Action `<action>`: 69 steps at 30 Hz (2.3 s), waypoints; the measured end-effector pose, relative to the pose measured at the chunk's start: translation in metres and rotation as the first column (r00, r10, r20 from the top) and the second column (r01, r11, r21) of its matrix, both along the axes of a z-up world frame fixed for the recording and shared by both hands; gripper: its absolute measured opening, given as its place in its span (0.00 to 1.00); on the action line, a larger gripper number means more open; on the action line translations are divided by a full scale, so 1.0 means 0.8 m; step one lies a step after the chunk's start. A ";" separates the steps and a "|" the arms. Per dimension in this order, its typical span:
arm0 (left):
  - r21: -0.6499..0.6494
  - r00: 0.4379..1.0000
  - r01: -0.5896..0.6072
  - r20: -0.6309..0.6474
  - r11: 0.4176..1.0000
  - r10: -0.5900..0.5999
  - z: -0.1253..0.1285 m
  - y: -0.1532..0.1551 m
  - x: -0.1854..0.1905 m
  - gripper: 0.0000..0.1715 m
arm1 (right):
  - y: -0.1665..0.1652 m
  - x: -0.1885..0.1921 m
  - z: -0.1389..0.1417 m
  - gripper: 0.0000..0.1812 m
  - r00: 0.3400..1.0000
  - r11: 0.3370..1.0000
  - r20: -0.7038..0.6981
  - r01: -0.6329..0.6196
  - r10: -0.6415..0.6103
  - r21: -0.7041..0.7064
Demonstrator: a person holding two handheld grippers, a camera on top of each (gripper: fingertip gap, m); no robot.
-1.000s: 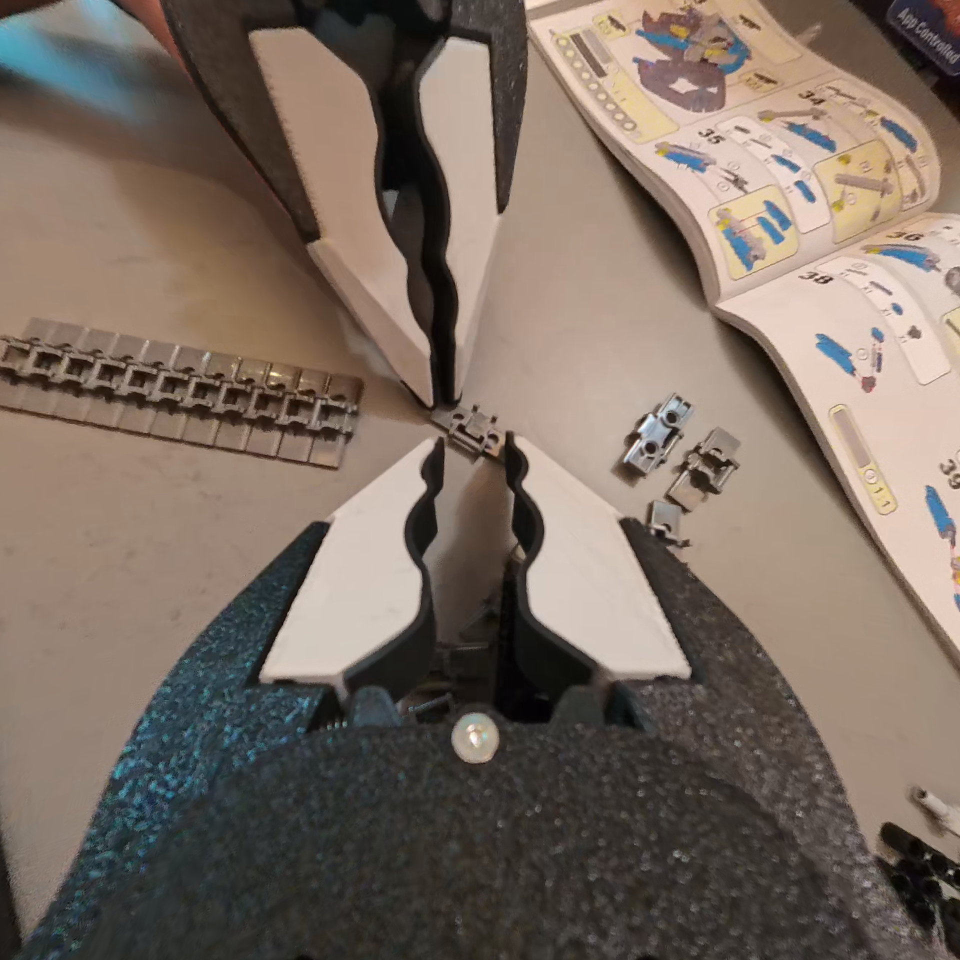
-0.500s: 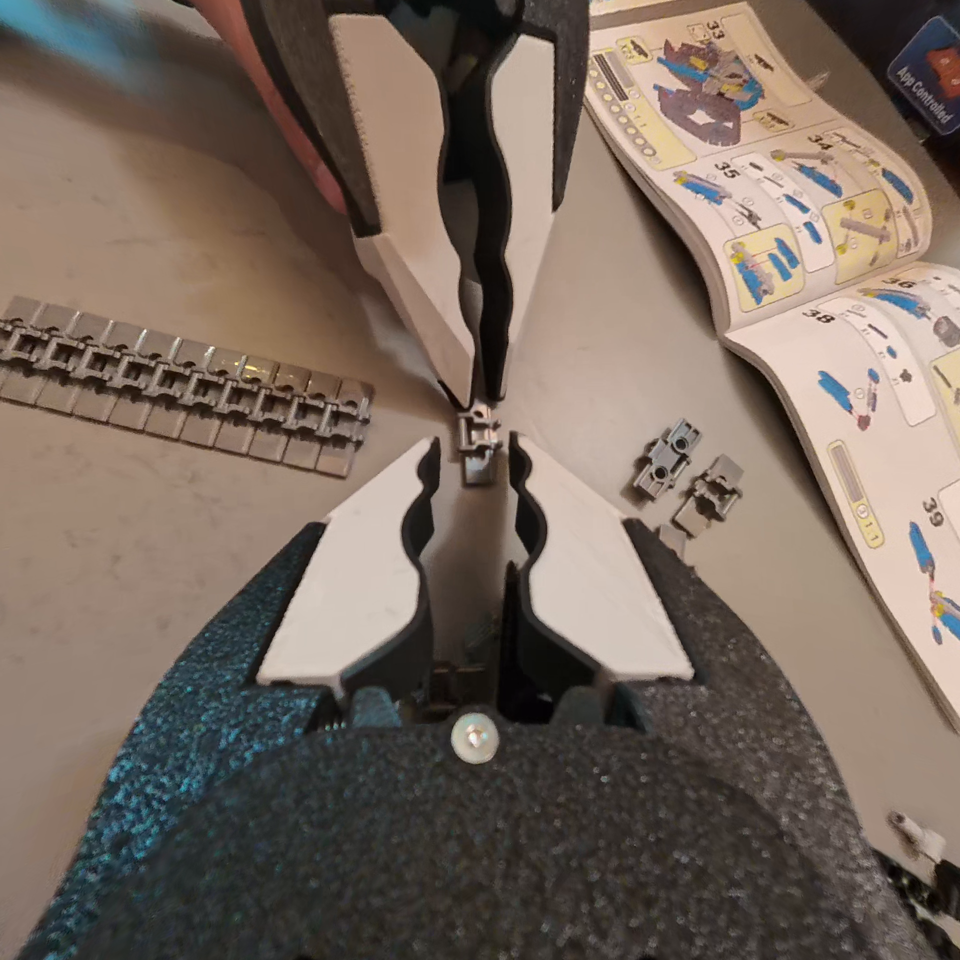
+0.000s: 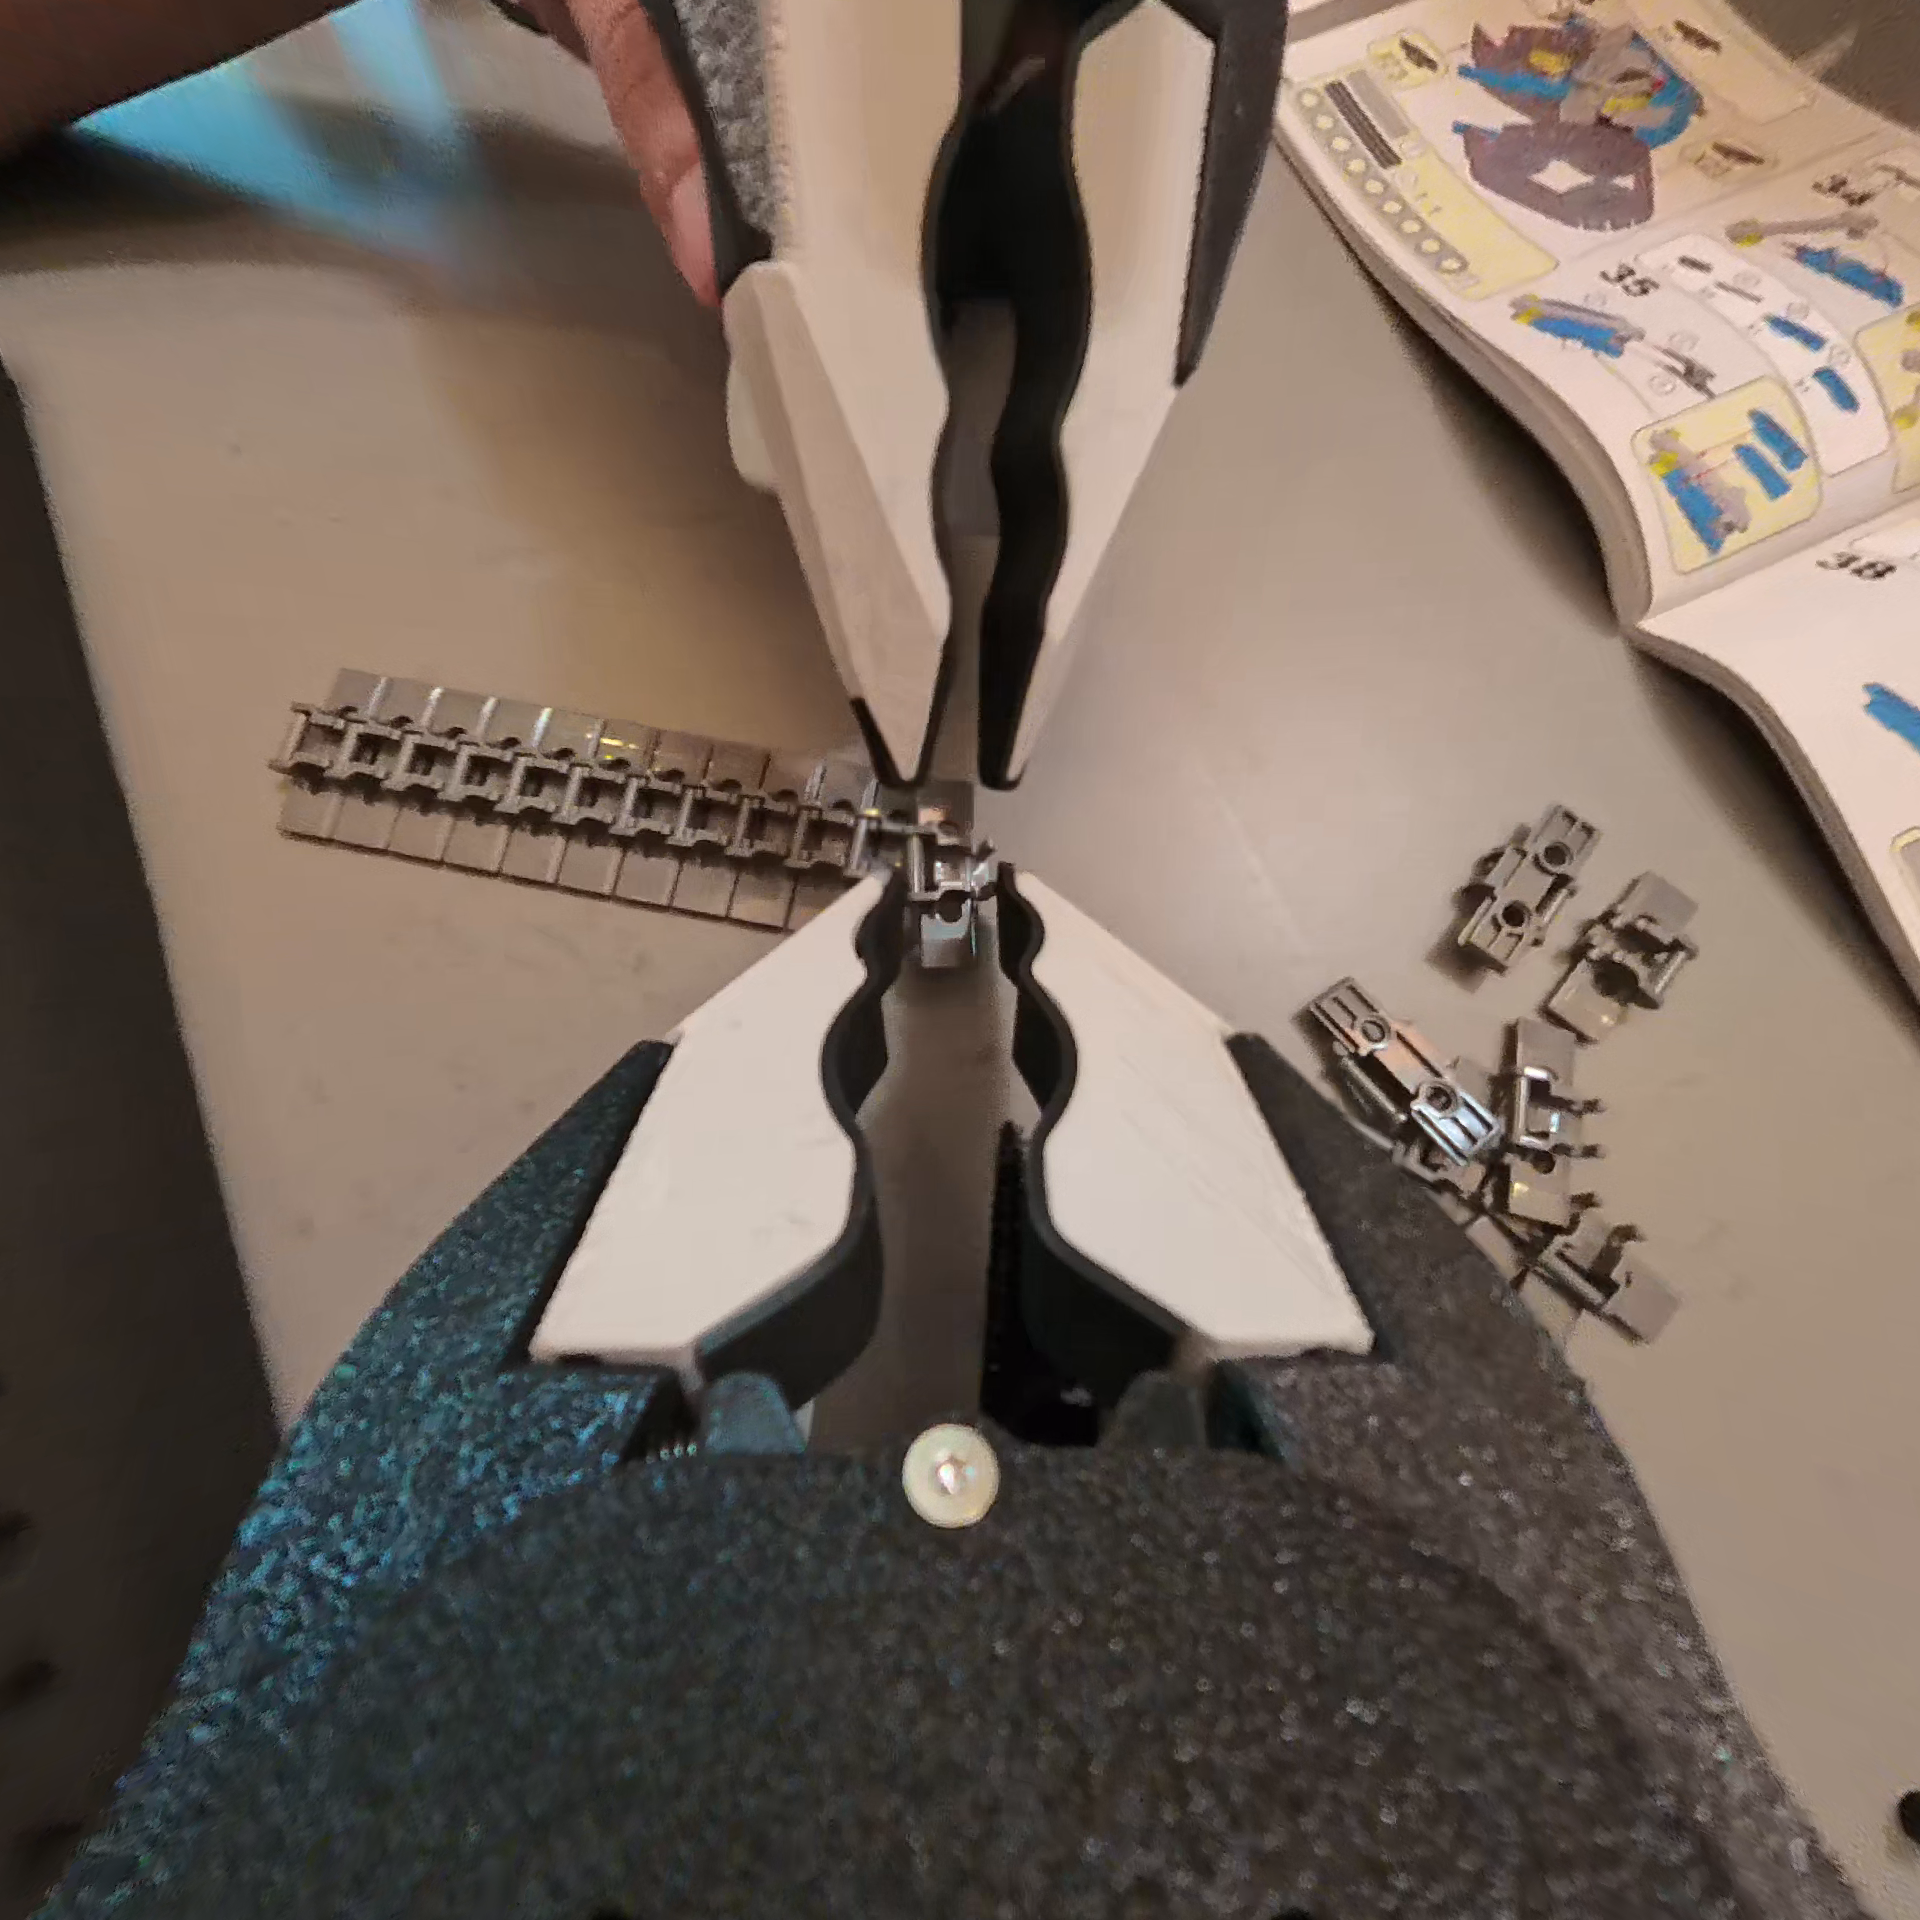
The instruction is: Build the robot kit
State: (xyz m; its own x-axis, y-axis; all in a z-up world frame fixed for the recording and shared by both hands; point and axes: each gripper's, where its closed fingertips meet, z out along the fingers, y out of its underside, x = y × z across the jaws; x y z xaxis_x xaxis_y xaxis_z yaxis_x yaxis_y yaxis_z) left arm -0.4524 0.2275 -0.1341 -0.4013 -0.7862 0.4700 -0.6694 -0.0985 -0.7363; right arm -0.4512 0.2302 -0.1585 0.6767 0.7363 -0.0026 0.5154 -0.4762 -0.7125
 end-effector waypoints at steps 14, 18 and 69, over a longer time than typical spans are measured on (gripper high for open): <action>0.067 0.996 -0.007 -0.087 0.998 0.013 -0.027 0.010 -0.006 0.07 | 0.004 -0.004 -0.005 0.10 1.000 1.000 -0.005 0.020 -0.020 -0.006; 0.079 0.994 0.002 -0.111 0.997 0.007 -0.034 0.009 -0.007 0.07 | 0.004 -0.004 -0.005 0.10 1.000 1.000 -0.004 0.017 -0.017 0.000; 0.063 0.997 -0.010 -0.073 0.998 0.014 -0.021 0.012 -0.008 0.06 | 0.003 -0.005 0.000 0.06 0.997 0.996 0.010 -0.075 0.075 0.048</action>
